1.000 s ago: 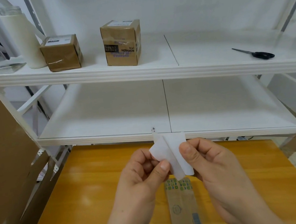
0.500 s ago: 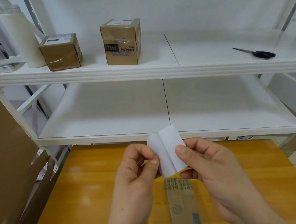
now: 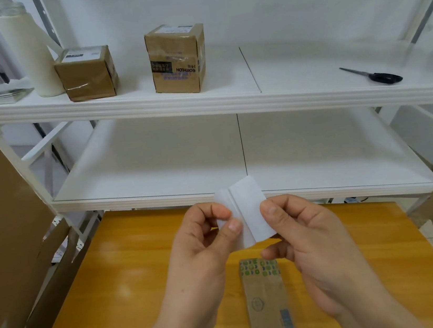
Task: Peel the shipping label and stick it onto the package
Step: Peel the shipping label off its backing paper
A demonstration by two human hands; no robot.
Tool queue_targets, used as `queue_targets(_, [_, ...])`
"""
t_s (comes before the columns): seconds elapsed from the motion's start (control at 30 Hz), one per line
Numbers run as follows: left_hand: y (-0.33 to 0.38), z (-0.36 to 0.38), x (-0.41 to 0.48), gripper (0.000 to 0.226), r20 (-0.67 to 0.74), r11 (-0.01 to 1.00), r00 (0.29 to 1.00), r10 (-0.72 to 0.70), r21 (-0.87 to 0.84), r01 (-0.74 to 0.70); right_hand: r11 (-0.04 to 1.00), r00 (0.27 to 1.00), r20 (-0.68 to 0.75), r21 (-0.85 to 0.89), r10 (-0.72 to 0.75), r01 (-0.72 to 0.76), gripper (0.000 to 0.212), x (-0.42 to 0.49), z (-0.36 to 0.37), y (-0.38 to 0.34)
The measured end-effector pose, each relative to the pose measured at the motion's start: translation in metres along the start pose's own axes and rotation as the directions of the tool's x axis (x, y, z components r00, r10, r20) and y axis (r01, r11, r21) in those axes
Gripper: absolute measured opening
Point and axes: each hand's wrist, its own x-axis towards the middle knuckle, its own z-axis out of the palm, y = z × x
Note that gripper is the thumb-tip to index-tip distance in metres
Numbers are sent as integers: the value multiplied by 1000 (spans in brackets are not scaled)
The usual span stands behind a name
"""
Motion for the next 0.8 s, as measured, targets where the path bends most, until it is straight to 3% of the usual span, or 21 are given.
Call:
queue_targets(0.17, [0,0,1,6,-15,999,1000,19,28,-18,1000,999,42,7,13,-13,24,0,2,-2])
queue_targets(0.4, [-1,-3,0,24,-44,999,998,-46,-4,46,994,998,-50,98,47,-42,22,1,-3,-3])
queue_targets(0.53, [3,0,-2,2,-9,996,998,-68,-55,67,992,998,-32,114,51,-47,15,-3,-2,-5])
queue_targets(0.63, [1,2,-2,21,-34,995,996,-81,-61,79,990,998,-43,133,54,-48,21,-4,-2,-3])
queue_targets(0.8, [0,0,-4,21,-127,994,987,-96,-64,89,992,999,-2,119,37,-37,22,-6,-1,-4])
